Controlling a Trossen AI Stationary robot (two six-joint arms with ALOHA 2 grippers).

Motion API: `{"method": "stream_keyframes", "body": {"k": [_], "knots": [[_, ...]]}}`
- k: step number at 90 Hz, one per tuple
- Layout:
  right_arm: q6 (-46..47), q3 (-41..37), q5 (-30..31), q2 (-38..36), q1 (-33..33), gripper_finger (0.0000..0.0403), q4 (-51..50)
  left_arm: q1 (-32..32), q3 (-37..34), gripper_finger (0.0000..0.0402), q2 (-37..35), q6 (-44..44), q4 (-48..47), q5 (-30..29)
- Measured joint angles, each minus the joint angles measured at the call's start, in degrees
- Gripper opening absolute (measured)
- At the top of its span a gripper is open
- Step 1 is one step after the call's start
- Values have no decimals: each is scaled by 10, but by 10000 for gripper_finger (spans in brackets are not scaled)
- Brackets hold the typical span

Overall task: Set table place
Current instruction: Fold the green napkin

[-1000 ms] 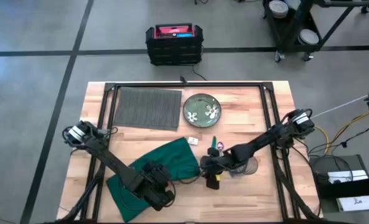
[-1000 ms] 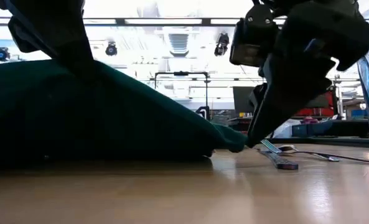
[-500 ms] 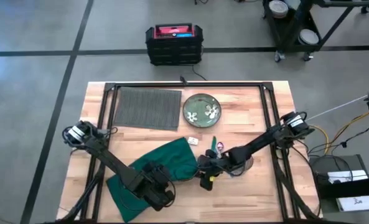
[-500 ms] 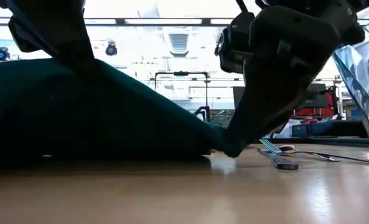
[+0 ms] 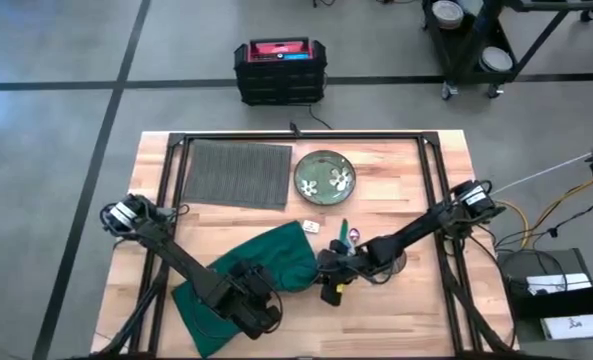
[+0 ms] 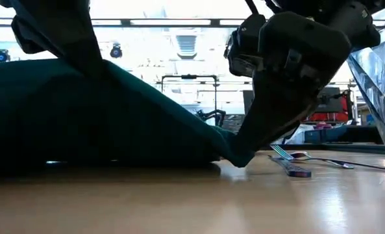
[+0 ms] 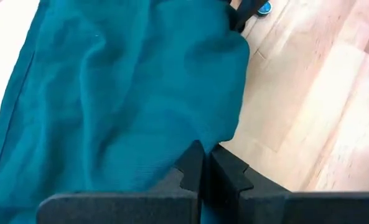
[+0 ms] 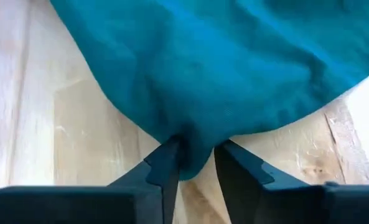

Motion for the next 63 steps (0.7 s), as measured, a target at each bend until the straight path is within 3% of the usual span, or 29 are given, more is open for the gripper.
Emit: {"method": "stream_keyframes", "body": {"k": [24, 63], "knots": [[-126, 4, -31, -23, 1, 6, -42, 0, 0, 0, -2, 0, -16, -6], [-356, 132, 30, -30, 1, 1, -351, -1, 1, 0, -4, -7, -26, -15]]}}
